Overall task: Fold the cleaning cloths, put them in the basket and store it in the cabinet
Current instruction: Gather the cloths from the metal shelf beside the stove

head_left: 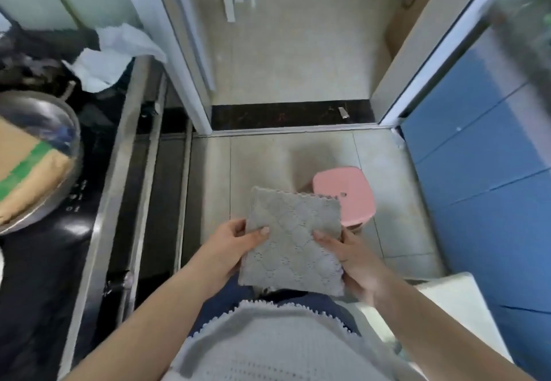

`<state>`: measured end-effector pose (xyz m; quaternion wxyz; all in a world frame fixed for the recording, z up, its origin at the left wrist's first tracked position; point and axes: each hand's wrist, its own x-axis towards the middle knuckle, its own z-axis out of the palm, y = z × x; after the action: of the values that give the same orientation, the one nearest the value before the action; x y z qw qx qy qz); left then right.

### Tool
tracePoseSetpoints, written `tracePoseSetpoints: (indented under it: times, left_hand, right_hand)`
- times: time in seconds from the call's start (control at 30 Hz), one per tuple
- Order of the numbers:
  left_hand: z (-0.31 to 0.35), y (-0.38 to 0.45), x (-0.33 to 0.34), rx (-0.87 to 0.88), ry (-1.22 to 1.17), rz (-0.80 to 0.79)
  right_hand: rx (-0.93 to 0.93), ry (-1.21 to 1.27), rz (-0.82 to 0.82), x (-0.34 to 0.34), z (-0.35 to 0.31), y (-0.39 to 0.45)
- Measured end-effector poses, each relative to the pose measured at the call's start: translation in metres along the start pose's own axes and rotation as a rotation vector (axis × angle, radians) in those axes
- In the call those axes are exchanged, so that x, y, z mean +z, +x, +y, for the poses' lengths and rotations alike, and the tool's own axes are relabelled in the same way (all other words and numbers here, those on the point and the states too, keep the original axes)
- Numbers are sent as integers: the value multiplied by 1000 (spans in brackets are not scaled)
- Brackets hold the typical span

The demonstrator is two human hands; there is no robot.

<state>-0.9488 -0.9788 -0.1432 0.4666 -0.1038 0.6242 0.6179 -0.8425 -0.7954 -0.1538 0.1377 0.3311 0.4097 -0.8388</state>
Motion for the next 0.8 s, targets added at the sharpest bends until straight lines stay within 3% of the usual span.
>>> tracePoseSetpoints:
  times: [0.27, 0.47, 0.6, 0.8]
  left_hand:
    - [61, 80, 46, -96, 306, -270]
    - [126, 153, 69, -106, 512, -432]
    - [190, 221, 75, -137, 626, -557]
    - [271, 291, 79, -113, 731, -595]
  right_hand:
    - [-97, 217, 235, -34, -17, 11]
    - [-194, 412, 334, -35, -59, 52]
    - [-261, 471, 522, -19, -106, 102]
    - [-302, 598, 652, 8, -164, 170]
